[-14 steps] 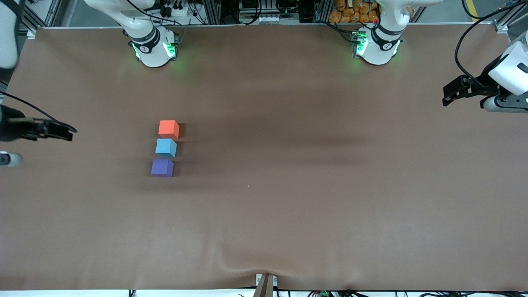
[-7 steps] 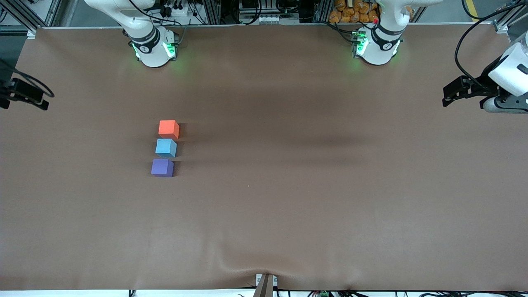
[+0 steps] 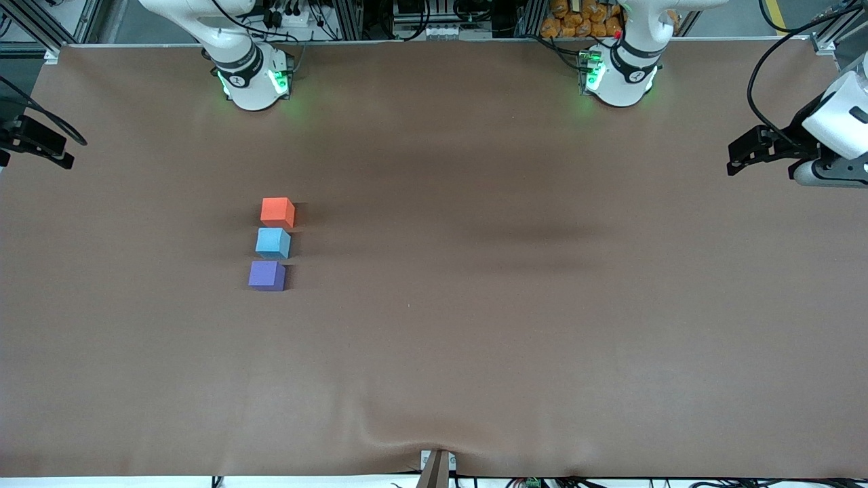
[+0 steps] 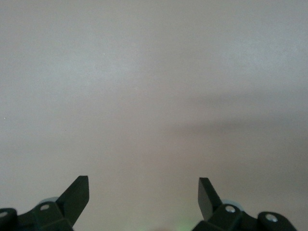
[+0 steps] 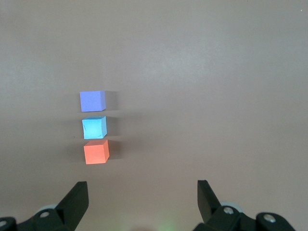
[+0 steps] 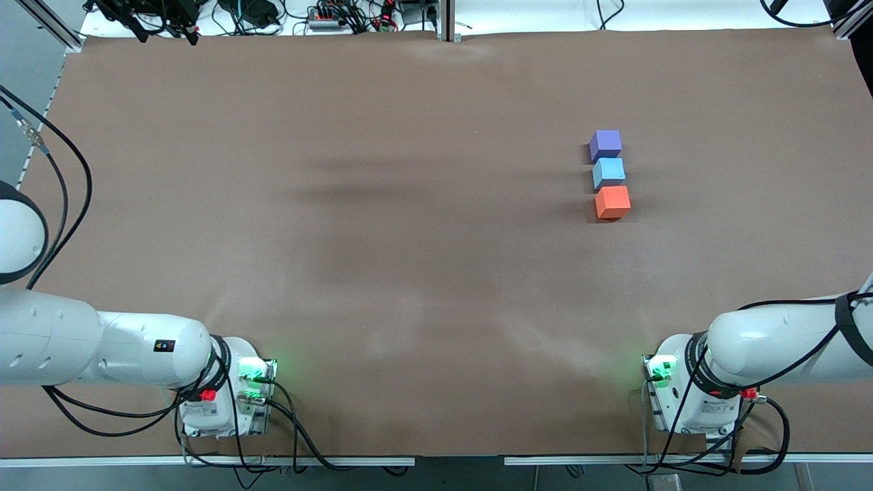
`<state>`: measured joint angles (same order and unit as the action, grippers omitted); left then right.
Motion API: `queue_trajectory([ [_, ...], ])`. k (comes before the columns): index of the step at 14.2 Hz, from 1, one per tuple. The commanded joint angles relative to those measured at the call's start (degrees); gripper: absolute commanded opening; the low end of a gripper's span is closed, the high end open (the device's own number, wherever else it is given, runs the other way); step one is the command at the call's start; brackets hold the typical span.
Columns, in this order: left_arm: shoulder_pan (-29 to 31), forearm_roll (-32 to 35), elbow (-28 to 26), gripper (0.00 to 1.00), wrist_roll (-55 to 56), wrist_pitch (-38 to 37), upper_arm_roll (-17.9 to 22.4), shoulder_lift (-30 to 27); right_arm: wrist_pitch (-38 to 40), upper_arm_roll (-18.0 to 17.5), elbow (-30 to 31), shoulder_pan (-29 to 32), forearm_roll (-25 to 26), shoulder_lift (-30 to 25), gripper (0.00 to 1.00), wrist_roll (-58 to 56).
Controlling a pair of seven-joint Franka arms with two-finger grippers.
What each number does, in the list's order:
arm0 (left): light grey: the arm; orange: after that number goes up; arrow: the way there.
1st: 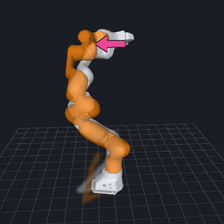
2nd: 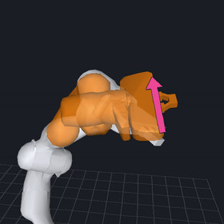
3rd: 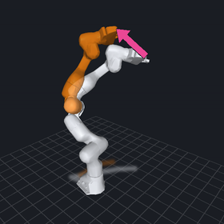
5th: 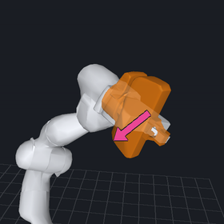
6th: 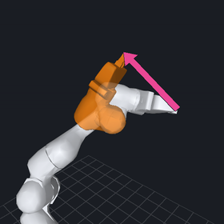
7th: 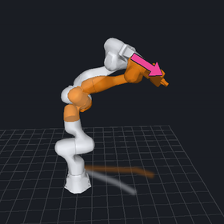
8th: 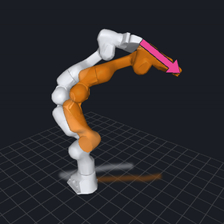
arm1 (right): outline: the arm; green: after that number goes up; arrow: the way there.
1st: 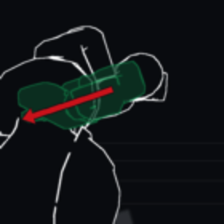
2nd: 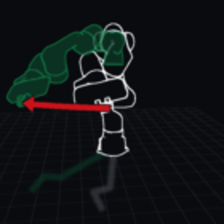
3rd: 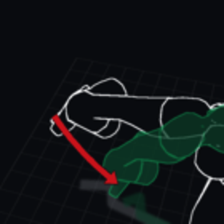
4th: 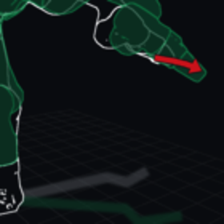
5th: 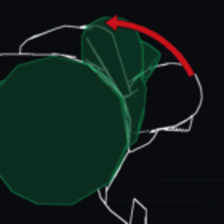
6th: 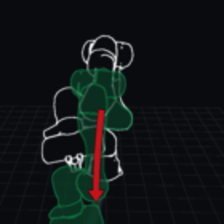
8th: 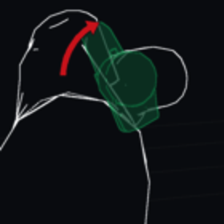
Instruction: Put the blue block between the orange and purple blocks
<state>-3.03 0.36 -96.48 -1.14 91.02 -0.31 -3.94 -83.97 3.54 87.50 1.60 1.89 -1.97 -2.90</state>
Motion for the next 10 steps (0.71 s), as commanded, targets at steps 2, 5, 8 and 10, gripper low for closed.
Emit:
queue_trajectory([
  [2, 0.48, -0.89, 0.50, 1.00, -0.80, 0.39, -0.22, 0.16, -1.19, -0.91, 0.75, 0.77, -0.74, -0.84, 1.00, -0.53],
  [5, 0.48, -0.89, 0.50, 1.00, -0.80, 0.39, -0.22, 0.25, -1.37, -0.99, 0.75, 0.68, -0.83, -0.84, 1.00, -0.36],
  [8, 0.57, -0.89, 0.50, 1.00, -0.80, 0.39, -0.22, 0.25, -1.37, -1.08, 0.75, 0.68, -0.83, -0.84, 1.00, -0.36],
  [10, 0.40, -0.80, 0.59, 1.00, -0.80, 0.39, -0.22, 0.25, -1.37, -1.08, 0.75, 0.68, -0.83, -0.84, 1.00, -0.27],
])
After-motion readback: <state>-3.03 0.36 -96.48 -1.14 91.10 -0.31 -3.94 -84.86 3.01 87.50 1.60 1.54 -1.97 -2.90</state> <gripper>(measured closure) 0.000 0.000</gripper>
